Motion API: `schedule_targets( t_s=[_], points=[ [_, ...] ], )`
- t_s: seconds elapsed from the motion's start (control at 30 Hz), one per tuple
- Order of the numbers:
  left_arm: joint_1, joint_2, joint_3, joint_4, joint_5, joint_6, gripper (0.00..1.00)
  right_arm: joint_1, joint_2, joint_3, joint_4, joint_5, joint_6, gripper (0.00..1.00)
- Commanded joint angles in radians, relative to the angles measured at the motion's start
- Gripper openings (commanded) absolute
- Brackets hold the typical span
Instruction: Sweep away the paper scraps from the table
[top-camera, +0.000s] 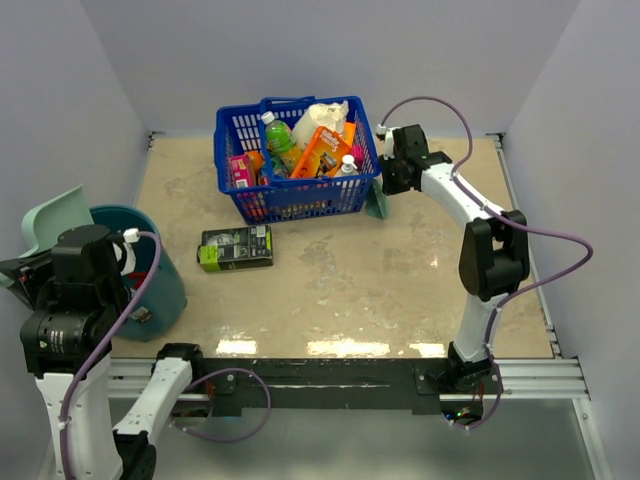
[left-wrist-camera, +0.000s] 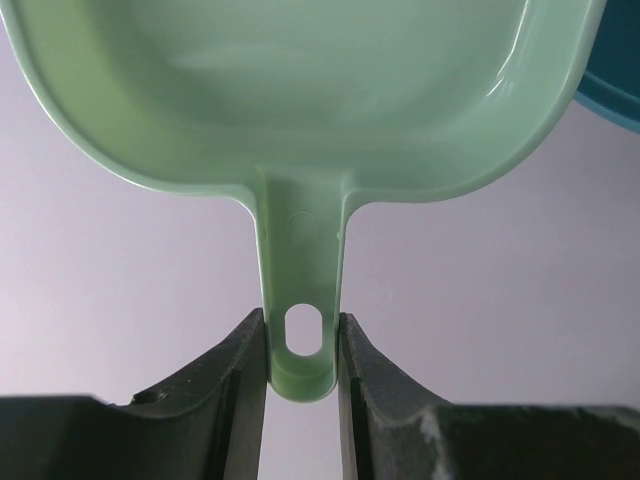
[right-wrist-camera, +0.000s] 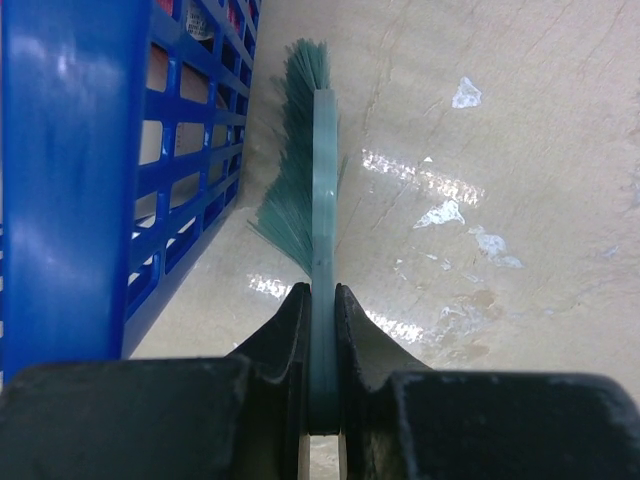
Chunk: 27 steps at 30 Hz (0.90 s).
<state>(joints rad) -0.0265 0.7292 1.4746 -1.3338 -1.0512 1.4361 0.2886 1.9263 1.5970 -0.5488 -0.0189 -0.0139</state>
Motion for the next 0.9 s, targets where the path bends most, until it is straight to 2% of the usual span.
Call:
schedule_targets(
  t_s=[0.0, 0.13, 0.33, 0.4, 0.5, 0.6, 0.63, 0.7, 0.73, 0.87],
  points=[
    [0.007, 0.080, 0.090, 0.021, 0.005, 0.004, 0.00, 0.049, 0.020, -0.069, -0.161, -0.070, -0.001, 0.00],
    [0.007, 0.113, 0.104, 0.019, 0.049, -0.069, 0.00, 0.046, 0.019, -0.063, -0.165, -0.062, -0.004, 0.00],
    [0.007, 0.116, 0.093, 0.113, 0.060, 0.020, 0.00, 0.037, 0.007, -0.061, -0.158, -0.062, -0.004, 0.00],
    [0.007, 0.160, 0.168, 0.114, 0.091, -0.032, 0.00, 0.032, -0.004, -0.069, -0.155, -0.064, -0.001, 0.00],
    [0.007, 0.210, 0.251, 0.084, 0.187, -0.210, 0.00, 0.020, -0.019, -0.078, -0.149, -0.073, 0.005, 0.00],
    [0.005, 0.223, 0.265, 0.091, 0.322, -0.363, 0.00, 0.003, -0.035, -0.083, -0.142, -0.088, 0.006, 0.00],
    [0.007, 0.225, 0.266, 0.114, 0.415, -0.412, 0.00, 0.000, -0.041, -0.085, -0.139, -0.098, 0.037, 0.00],
    [0.007, 0.226, 0.271, 0.143, 0.518, -0.450, 0.00, -0.014, -0.058, -0.089, -0.137, -0.104, 0.045, 0.00],
    [0.007, 0.228, 0.277, 0.162, 0.636, -0.476, 0.00, -0.028, -0.069, -0.097, -0.137, -0.107, 0.052, 0.00],
    [0.007, 0.277, 0.309, 0.215, 0.925, -0.539, 0.00, -0.066, -0.116, -0.121, -0.131, -0.130, 0.081, 0.00]
  ],
)
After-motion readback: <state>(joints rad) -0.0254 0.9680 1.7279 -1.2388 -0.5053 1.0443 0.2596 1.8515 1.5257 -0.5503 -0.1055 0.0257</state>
